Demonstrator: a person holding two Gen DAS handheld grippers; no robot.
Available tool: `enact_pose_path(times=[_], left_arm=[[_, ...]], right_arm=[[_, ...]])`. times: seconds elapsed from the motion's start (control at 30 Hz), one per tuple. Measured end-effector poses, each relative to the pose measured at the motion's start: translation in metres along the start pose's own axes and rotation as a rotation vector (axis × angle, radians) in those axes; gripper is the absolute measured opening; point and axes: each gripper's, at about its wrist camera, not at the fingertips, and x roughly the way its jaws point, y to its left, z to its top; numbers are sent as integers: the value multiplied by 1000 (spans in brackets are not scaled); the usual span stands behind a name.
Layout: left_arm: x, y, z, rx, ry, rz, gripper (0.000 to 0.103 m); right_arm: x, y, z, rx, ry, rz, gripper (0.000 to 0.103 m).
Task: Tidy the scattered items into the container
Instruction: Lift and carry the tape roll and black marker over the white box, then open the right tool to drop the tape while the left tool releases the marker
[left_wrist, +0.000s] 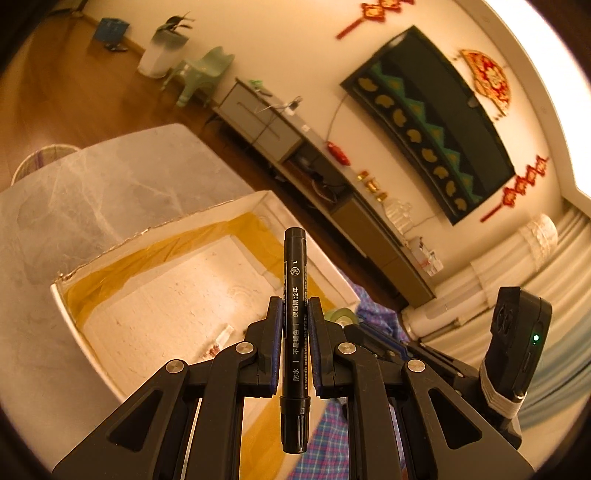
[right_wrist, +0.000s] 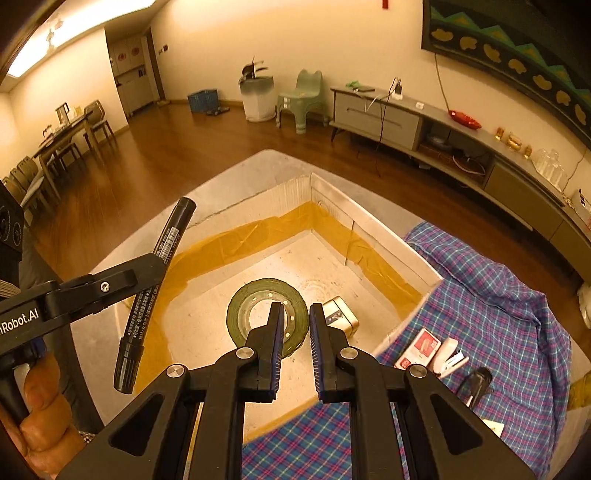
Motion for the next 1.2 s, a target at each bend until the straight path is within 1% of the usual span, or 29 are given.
enact_pose_path(times=[0.13,0.23,0.33,0.47,0.57,0.63,0.73,0.9,1.0,1.03,1.1,1.13,1.2], left_arm=[[19,10,7,-20,22,42,13],[31,14,10,-39,46,49,13],[46,19,12,-67,89,72,13],[69,26,13,-124,152,84,13],[85,31,13,-156,181,118,13],[94,35,15,-175,183,160,14],[102,41,17,-200,186,204,14],[109,51,20,-210,195,226,14],[111,57,20,-227,201,227,13],[111,59,20,-241,199,225,14],[108,64,21,-270,193,216,35],[106,66,22,-282,186,209,37],[101,69,25,-294,177,193,40]], right_arm=[[20,3,14,-32,49,-23,15],[31,4,24,-52,80,-40,15],[47,4,32,-76,120,-56,15],[71,1,39,-99,182,-79,15],[89,0,45,-118,223,-103,15],[101,-1,49,-132,247,-120,15],[116,-2,55,-150,278,-142,15],[139,-2,60,-175,328,-169,15],[149,-4,63,-169,338,-183,15],[151,-6,64,-158,344,-181,16],[153,-11,64,-136,341,-187,19],[151,-13,64,-127,332,-184,21],[145,-13,64,-118,315,-173,21]])
